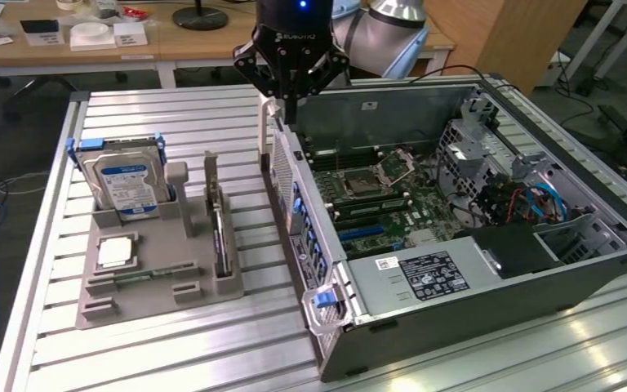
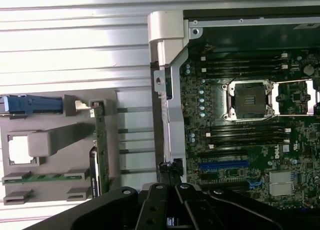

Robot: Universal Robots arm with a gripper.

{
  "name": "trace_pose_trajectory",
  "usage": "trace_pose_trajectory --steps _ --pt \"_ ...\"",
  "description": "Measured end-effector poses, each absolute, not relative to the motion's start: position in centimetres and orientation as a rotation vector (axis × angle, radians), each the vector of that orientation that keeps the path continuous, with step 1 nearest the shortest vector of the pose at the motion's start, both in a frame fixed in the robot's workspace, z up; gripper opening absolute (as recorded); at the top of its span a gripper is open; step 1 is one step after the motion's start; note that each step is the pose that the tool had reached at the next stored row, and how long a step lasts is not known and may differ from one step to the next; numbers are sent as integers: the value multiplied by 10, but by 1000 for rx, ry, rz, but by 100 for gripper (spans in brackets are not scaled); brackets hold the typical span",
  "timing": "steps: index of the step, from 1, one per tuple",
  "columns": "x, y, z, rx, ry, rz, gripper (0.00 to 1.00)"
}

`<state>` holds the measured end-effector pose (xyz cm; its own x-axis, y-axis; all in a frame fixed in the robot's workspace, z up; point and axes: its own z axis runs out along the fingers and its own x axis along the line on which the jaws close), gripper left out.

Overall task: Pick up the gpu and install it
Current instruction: 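Reach for the gpu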

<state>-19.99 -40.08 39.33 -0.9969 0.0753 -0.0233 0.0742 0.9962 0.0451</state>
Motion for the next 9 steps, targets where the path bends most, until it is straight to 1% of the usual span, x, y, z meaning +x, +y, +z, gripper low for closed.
trace_pose_trajectory --steps 9 --pt "-208 -401 393 117 3114 69 11"
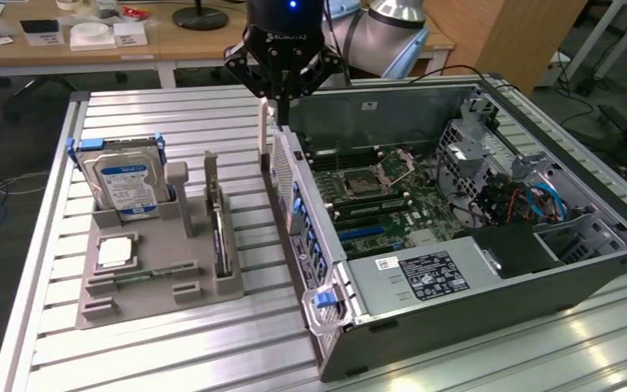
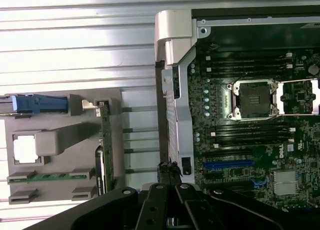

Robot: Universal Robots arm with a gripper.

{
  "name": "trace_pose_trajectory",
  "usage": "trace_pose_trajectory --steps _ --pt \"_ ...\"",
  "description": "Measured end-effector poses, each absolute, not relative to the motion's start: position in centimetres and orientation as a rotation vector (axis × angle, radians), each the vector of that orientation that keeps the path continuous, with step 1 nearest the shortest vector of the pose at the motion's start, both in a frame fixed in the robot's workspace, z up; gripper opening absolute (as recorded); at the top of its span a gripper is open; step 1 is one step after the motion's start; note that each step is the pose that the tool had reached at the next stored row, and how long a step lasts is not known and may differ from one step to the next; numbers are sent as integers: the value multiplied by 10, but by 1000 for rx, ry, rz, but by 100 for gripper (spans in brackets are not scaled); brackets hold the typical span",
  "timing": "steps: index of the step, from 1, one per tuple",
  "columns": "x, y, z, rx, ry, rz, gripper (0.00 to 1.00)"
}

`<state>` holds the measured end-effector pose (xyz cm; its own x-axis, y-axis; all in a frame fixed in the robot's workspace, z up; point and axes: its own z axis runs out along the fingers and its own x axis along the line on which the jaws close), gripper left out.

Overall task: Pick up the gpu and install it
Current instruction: 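Reach for the gpu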

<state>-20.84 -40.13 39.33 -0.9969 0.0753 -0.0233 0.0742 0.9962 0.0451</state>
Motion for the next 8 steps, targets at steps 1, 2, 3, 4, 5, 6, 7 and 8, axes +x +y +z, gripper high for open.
trace_pose_trajectory --steps 1,2,3,4,5,6,7,8 --pt "-209 -401 393 117 3114 69 11" --pt "-210 -401 393 117 3114 69 11" --pt "-210 -401 393 117 3114 69 11" --pt "-211 -401 393 117 3114 69 11" --pt "-211 -401 393 117 3114 69 11" --pt "-212 -401 393 117 3114 69 11" --pt "-213 -402 393 117 3114 69 11" --pt "-213 -402 393 117 3114 69 11"
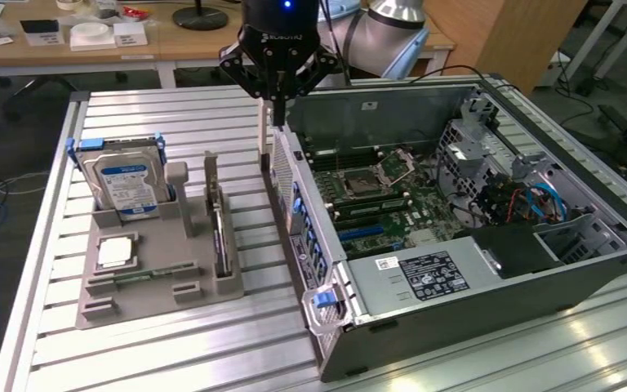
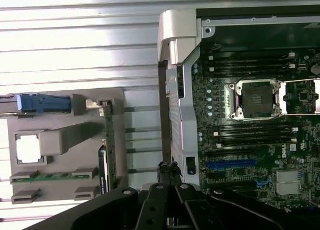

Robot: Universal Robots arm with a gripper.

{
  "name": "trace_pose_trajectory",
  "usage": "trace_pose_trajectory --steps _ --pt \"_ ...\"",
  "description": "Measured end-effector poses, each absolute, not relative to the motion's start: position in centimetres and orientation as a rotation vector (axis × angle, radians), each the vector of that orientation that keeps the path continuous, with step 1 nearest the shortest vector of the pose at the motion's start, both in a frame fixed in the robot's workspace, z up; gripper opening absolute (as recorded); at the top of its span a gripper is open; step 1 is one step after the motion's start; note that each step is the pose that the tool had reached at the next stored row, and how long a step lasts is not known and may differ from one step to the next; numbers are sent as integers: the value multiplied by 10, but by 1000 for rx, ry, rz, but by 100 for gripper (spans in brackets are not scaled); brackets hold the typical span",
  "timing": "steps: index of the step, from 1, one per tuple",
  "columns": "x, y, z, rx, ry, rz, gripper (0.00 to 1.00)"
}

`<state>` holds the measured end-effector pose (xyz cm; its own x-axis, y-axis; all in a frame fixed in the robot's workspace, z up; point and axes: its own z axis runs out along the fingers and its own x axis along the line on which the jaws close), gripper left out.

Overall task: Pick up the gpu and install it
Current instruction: 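Reach for the gpu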

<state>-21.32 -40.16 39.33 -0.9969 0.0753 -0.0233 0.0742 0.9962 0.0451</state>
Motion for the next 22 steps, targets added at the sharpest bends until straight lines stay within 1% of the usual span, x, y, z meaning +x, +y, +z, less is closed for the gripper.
trace_pose_trajectory --steps 22 --pt "-227 -403 393 117 3114 69 11"
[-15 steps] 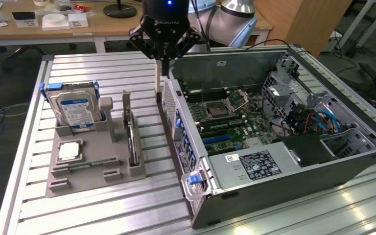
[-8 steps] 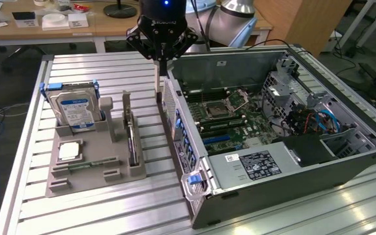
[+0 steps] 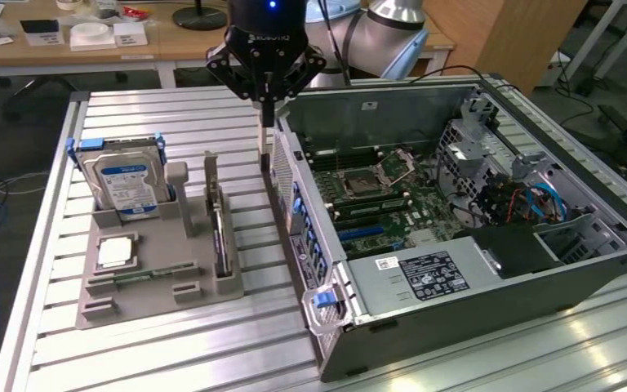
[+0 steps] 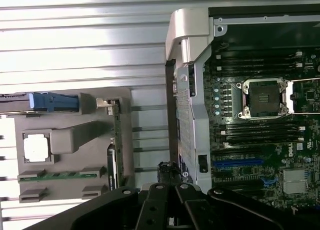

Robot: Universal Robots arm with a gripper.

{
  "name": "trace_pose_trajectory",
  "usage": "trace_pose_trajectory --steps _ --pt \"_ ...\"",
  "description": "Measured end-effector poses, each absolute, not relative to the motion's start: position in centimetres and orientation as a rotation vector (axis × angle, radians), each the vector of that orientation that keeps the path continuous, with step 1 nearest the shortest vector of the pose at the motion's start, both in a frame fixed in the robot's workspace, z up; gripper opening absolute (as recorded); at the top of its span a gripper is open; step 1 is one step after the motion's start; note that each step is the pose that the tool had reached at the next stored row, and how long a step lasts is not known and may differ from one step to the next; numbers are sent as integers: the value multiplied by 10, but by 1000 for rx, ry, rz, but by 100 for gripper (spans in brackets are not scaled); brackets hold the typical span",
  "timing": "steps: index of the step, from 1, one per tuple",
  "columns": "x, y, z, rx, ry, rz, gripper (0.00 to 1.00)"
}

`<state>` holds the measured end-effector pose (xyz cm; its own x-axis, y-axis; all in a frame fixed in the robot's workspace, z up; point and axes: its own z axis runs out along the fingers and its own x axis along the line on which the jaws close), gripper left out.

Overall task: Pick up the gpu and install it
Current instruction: 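Reach for the gpu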

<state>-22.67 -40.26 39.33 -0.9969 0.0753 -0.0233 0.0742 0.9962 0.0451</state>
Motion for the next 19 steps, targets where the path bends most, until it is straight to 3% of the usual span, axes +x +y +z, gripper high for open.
trace_pose_trajectory --steps 19 --pt "-241 -406 393 117 3114 69 11"
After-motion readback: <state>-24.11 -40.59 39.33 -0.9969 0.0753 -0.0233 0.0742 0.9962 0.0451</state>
